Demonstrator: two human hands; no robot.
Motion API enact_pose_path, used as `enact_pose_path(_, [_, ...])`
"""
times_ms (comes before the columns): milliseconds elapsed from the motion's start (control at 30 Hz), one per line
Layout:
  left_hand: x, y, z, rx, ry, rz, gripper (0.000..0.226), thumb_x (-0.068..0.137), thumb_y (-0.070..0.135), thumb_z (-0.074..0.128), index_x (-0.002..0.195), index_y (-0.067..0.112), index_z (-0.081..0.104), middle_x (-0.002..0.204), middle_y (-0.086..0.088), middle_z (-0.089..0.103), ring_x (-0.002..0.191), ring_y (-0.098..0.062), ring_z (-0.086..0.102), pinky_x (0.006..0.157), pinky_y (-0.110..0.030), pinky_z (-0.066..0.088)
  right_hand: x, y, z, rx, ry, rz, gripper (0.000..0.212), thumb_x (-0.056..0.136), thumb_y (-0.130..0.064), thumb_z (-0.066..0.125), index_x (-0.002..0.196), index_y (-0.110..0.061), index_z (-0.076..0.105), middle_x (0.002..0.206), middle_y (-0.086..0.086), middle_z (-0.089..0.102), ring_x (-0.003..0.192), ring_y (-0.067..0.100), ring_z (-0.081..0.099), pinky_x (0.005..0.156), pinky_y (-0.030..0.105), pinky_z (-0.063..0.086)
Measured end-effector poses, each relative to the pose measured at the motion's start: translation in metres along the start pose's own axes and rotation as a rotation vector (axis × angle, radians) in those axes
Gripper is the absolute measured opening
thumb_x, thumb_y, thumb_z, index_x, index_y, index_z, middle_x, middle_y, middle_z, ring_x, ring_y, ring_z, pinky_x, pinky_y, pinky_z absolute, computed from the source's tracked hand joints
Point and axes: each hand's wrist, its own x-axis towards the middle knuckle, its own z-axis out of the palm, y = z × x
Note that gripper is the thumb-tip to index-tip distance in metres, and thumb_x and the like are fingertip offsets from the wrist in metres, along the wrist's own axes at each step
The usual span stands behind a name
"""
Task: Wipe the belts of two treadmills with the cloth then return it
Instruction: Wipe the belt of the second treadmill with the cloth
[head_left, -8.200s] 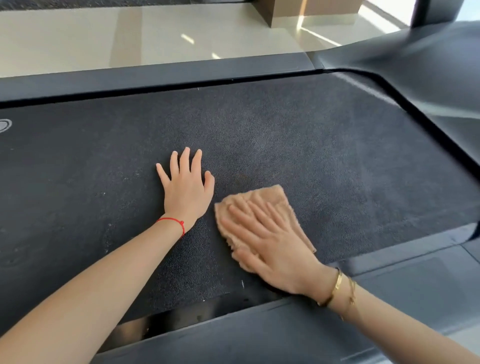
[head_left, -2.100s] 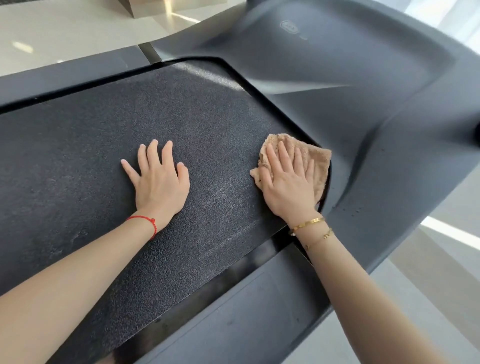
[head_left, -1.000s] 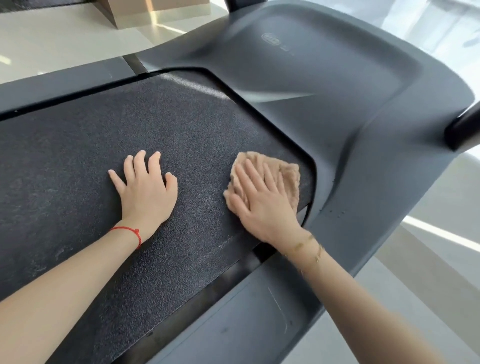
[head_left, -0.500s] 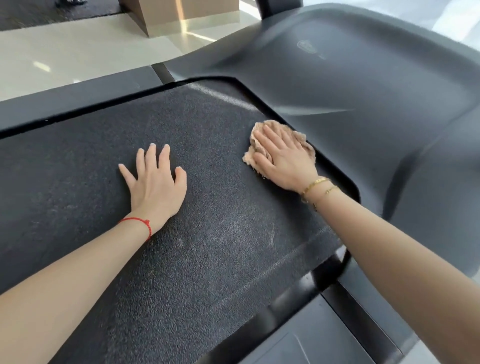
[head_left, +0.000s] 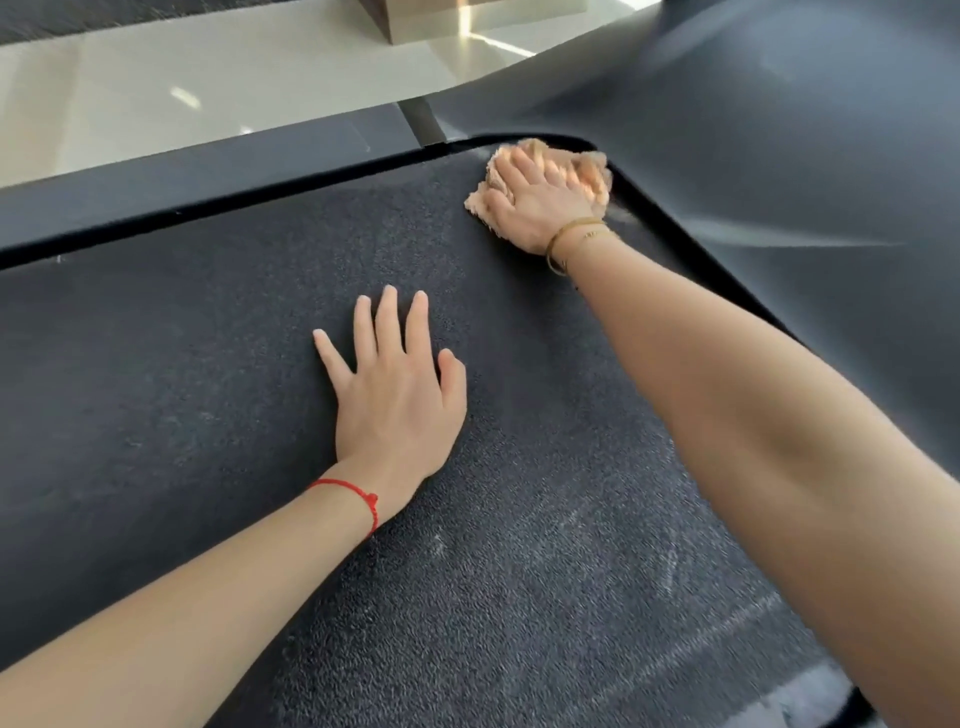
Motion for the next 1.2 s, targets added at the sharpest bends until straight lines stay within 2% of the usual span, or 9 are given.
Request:
enact_pose_path(267, [0.0,0.0,0.0,0.032,-0.001,0.003,0.066,0.094,0.041,0.016,0.156,0.021,0.014,0.164,-0.006,0.012,0.152,-0.025,0.004,0.117,-0.064,0.007,0.037,-0.055,0.015,-0.038,-0.021,-0.135,0.061,0.104,-0.042,0.017,0.159,-0.019,0.008,0.167,0.0,0.0,0.153,0.023,-0.007,0.123,0.043,-0.008])
enact_pose_path(500, [0.0,-0.001,0.0,0.008,0.004,0.003,0.063,0.096,0.041,0.022,0.156,0.021,0.017,0.163,-0.006,0.014,0.151,-0.025,0.006,0.118,-0.063,0.006,-0.007,-0.019,0.009,-0.059,-0.05,-0.373,0.059,0.104,-0.053,0.024,0.158,-0.034,0.011,0.166,-0.008,0.002,0.153,0.017,-0.004,0.123,0.045,-0.006])
enact_pose_path(600, [0.0,0.0,-0.001,-0.005,0.004,0.0,0.064,0.095,0.042,0.02,0.156,0.021,0.018,0.163,-0.005,0.014,0.151,-0.025,0.007,0.118,-0.063,0.006,-0.025,0.012,0.004,-0.055,0.02,-0.299,0.059,0.102,-0.056,0.028,0.157,-0.036,0.018,0.166,-0.008,0.006,0.153,0.015,-0.001,0.123,0.042,-0.005])
enact_pose_path(700, [-0.002,0.001,-0.002,-0.011,0.012,0.005,0.063,0.096,0.042,0.022,0.155,0.021,0.02,0.163,-0.006,0.016,0.151,-0.025,0.008,0.118,-0.063,0.007,-0.032,0.028,0.0,-0.067,0.035,-0.131,0.059,0.102,-0.056,0.023,0.157,-0.037,0.015,0.166,-0.008,0.002,0.153,0.016,-0.001,0.123,0.044,-0.004])
enact_pose_path(800, [-0.002,0.001,-0.002,-0.017,0.021,-0.003,0.062,0.096,0.041,0.025,0.155,0.021,0.022,0.163,-0.006,0.018,0.151,-0.026,0.01,0.118,-0.063,0.008,-0.039,0.019,0.001,-0.055,0.033,-0.06,0.058,0.102,-0.051,0.02,0.158,-0.036,0.012,0.167,-0.008,-0.001,0.153,0.019,-0.003,0.122,0.044,-0.006])
enact_pose_path(900, [-0.002,0.001,-0.002,-0.02,0.02,-0.005,0.062,0.096,0.04,0.027,0.155,0.021,0.022,0.162,-0.007,0.018,0.15,-0.026,0.01,0.117,-0.064,0.008,-0.064,0.007,0.005,-0.04,-0.002,-0.125,0.057,0.103,-0.047,0.02,0.158,-0.033,0.013,0.167,-0.007,-0.001,0.153,0.019,-0.006,0.121,0.044,-0.01])
enact_pose_path(1067, [-0.003,0.0,-0.003,-0.048,0.015,0.0,0.06,0.098,0.039,0.031,0.155,0.02,0.023,0.163,-0.007,0.018,0.151,-0.026,0.01,0.117,-0.064,0.006,-0.142,0.015,0.014,0.017,0.003,-0.361,0.055,0.104,-0.05,0.027,0.156,-0.038,0.018,0.165,-0.012,0.006,0.153,0.013,-0.003,0.122,0.04,-0.008])
enact_pose_path(1133, [-0.003,-0.002,-0.002,-0.048,0.011,0.004,0.06,0.099,0.04,0.029,0.155,0.021,0.021,0.163,-0.005,0.016,0.151,-0.025,0.008,0.118,-0.063,0.006,-0.161,0.035,0.008,0.019,0.042,-0.332,0.053,0.104,-0.047,0.032,0.155,-0.04,0.021,0.165,-0.013,0.009,0.152,0.009,-0.002,0.123,0.039,-0.007])
enact_pose_path(1200, [-0.003,-0.002,-0.002,-0.055,0.011,0.003,0.059,0.099,0.04,0.029,0.155,0.022,0.021,0.163,-0.005,0.015,0.151,-0.025,0.008,0.118,-0.063,0.005,-0.172,0.055,0.0,0.005,0.058,-0.216,0.052,0.105,-0.045,0.033,0.155,-0.039,0.022,0.165,-0.012,0.008,0.153,0.009,-0.004,0.123,0.04,-0.008])
